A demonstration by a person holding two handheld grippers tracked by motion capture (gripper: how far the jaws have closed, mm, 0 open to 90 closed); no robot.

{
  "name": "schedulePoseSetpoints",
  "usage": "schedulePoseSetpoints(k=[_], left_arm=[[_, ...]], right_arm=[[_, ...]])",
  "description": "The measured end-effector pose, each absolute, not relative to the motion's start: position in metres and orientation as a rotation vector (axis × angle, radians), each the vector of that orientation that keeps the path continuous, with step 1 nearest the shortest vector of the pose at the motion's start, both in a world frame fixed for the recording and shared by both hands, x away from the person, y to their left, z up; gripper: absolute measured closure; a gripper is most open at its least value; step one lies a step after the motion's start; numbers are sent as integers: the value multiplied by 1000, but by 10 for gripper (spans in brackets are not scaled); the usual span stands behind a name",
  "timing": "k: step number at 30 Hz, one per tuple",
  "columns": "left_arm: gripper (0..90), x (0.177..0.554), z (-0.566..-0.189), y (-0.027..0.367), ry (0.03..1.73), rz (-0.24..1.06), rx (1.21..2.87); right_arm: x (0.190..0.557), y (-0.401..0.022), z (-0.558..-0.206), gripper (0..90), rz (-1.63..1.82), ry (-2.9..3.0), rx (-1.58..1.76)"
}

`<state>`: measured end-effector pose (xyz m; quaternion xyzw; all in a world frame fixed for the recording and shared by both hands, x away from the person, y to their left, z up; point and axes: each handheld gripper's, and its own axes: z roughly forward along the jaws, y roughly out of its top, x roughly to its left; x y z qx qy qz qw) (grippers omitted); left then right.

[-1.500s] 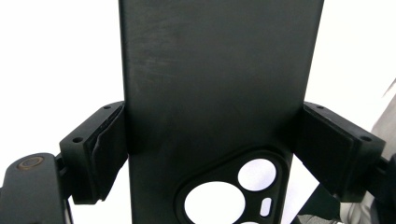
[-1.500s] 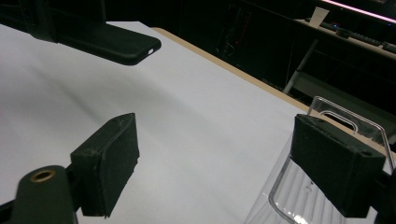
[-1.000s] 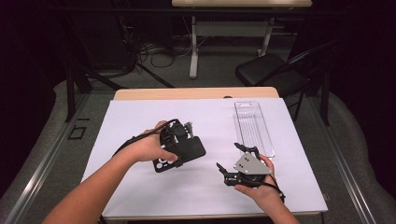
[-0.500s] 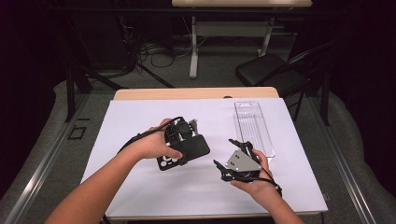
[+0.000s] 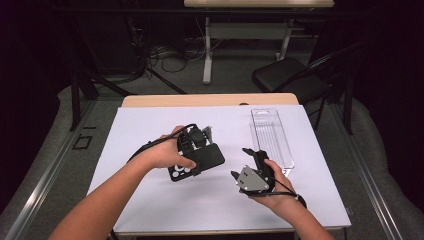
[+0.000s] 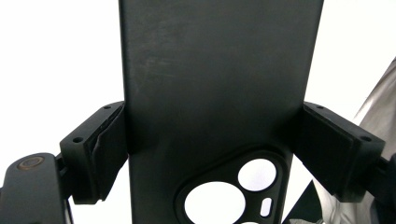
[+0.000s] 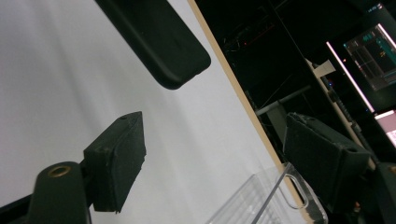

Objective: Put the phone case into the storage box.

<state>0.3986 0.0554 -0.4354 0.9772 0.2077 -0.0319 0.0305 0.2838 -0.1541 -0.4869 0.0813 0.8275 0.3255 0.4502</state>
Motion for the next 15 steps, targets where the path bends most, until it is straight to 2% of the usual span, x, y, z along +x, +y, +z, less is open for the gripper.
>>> schedulePoseSetpoints(k=[10, 15], left_arm=[[144, 398, -432, 51, 629, -103, 3022], [144, 398, -431, 50, 626, -106, 3022]], right_arm=[[283, -147, -489, 202, 651, 2015, 34], [281, -145, -490, 248, 573, 1978, -59]])
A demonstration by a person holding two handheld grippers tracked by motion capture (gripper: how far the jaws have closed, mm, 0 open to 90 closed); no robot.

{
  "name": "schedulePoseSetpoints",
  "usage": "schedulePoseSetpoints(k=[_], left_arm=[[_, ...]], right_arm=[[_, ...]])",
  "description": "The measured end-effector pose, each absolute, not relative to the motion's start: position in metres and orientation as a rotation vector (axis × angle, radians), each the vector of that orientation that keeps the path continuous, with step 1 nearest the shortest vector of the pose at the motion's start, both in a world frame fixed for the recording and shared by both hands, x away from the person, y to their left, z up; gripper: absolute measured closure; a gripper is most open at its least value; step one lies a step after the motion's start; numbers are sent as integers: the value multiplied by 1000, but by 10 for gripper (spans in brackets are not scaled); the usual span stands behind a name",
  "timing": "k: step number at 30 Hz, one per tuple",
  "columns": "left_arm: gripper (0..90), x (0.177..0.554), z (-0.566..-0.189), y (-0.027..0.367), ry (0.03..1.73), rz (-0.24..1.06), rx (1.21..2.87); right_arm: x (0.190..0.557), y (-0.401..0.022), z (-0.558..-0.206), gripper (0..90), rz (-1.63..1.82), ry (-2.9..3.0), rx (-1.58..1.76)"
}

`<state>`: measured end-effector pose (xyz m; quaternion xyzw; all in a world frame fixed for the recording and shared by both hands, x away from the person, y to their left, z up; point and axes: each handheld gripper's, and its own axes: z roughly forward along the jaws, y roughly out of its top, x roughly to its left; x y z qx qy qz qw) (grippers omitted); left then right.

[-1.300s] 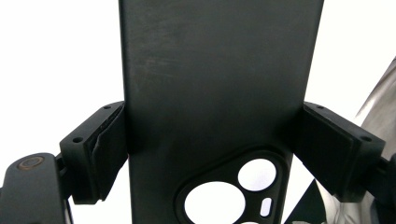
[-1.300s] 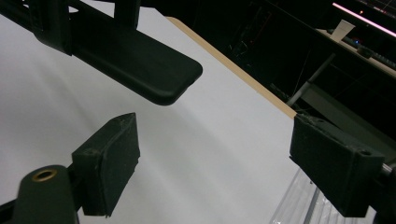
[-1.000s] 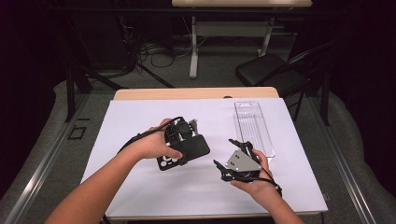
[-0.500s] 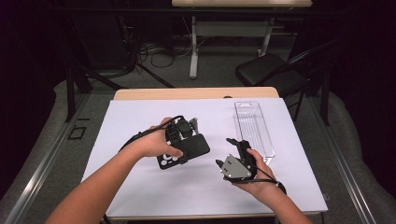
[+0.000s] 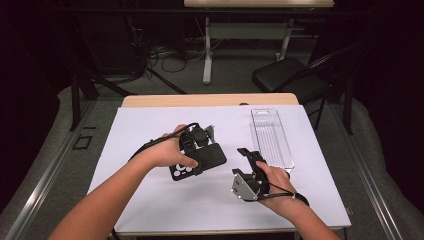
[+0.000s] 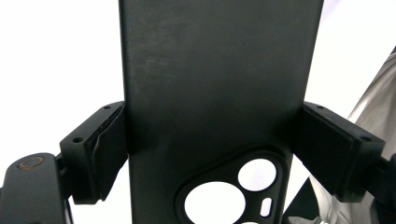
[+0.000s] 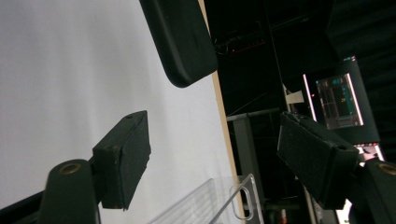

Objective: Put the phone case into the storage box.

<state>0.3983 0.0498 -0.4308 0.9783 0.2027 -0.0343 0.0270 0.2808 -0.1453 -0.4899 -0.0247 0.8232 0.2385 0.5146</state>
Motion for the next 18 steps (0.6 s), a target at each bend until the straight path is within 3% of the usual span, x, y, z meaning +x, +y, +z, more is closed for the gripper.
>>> schedulePoseSetpoints(k=[18], left_arm=[[145, 402, -432, 46, 644, -142, 3014]], right_arm=[[283, -140, -496, 309, 461, 1919, -239]])
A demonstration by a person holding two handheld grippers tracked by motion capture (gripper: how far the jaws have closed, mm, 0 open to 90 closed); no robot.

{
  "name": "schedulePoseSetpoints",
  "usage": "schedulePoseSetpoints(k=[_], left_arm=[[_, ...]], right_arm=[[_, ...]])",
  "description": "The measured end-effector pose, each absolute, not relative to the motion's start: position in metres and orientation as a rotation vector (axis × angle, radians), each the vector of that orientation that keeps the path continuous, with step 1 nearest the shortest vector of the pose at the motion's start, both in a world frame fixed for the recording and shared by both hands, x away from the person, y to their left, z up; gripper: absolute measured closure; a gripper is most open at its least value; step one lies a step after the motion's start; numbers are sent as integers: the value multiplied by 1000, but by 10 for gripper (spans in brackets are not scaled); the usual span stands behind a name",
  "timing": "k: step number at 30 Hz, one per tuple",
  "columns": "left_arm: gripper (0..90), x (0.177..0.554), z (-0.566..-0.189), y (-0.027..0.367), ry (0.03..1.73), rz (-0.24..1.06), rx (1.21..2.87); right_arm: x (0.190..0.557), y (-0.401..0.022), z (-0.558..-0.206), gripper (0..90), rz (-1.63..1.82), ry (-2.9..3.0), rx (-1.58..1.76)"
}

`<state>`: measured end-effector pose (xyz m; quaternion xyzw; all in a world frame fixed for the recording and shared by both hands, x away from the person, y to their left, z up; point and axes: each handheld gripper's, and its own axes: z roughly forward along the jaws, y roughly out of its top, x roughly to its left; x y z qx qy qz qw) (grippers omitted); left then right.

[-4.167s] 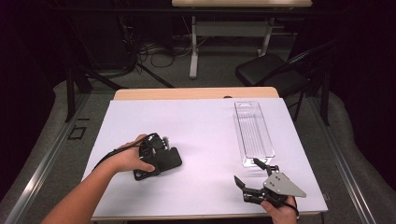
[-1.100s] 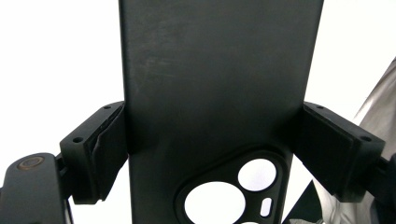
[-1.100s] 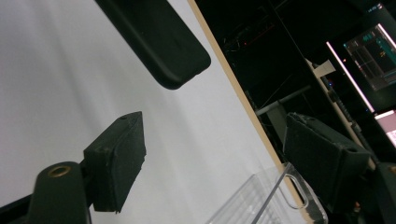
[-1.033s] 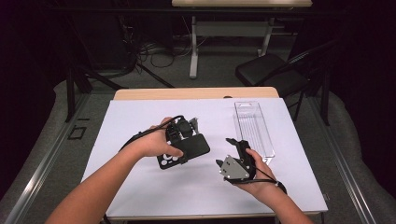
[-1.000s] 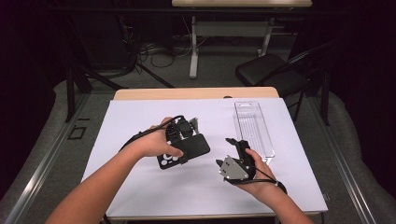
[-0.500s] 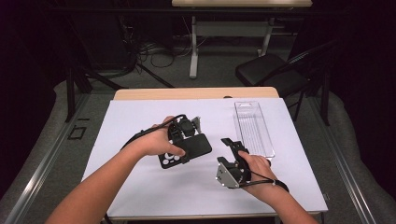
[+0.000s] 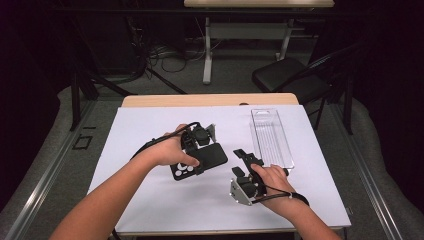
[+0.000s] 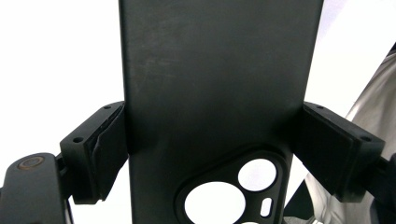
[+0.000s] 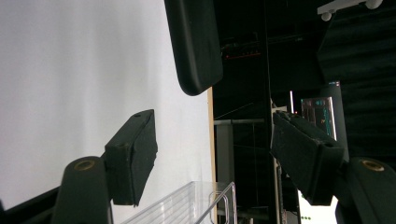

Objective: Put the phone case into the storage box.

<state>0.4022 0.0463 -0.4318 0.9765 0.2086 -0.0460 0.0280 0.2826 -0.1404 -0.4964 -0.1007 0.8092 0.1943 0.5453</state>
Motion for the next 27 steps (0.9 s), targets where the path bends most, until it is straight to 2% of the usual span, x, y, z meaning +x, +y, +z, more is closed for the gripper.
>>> schedulePoseSetpoints(k=[27], left_arm=[[145, 391, -432, 20, 545, -192, 3013]], right_arm=[[293, -120, -512, 409, 375, 1883, -370]])
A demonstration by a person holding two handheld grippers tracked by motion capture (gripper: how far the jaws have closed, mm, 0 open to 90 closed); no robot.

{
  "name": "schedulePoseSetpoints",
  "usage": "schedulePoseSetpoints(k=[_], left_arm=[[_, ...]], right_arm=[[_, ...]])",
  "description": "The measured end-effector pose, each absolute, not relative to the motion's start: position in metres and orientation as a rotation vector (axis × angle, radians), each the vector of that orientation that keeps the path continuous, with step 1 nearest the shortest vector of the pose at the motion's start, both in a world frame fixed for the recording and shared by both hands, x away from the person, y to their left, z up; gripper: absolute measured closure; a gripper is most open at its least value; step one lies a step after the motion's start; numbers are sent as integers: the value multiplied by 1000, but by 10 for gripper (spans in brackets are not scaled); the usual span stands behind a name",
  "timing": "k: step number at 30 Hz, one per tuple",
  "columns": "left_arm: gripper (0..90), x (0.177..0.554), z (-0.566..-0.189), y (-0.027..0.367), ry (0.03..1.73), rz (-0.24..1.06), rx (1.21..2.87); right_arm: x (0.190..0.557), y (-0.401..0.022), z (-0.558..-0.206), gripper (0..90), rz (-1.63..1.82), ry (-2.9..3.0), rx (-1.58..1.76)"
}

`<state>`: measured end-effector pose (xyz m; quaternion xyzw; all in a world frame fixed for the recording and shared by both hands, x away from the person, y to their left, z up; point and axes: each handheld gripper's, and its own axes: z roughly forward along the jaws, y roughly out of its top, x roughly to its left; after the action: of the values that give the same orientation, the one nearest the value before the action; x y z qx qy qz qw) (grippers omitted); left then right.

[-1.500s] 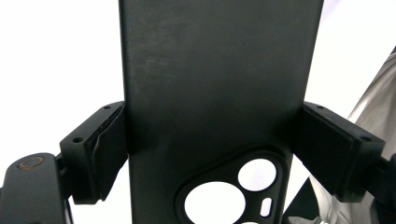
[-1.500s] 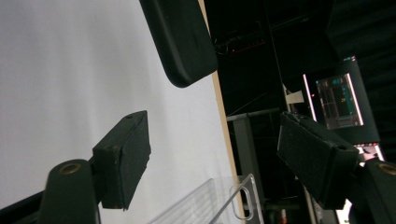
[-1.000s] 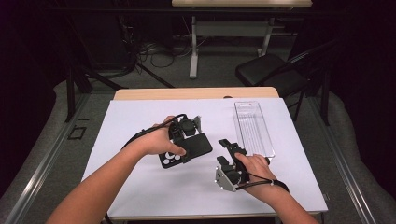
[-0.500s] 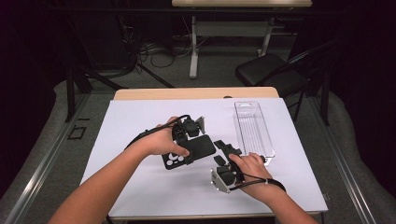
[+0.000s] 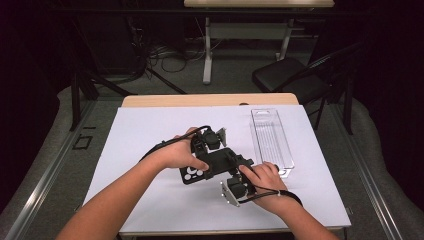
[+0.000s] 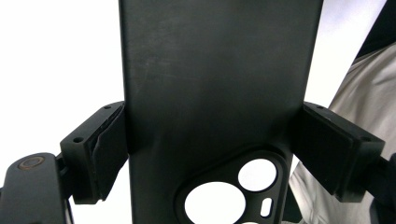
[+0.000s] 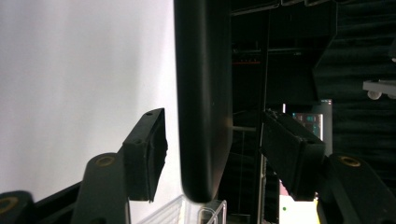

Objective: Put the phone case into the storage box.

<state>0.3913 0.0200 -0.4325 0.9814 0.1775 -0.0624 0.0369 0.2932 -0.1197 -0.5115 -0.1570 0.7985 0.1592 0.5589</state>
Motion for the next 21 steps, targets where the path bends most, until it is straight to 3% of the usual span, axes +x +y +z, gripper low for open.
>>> schedulePoseSetpoints(k=[21], left_arm=[[146, 389, -432, 12, 535, -211, 3016]], right_arm=[[292, -116, -515, 478, 326, 1824, -408]])
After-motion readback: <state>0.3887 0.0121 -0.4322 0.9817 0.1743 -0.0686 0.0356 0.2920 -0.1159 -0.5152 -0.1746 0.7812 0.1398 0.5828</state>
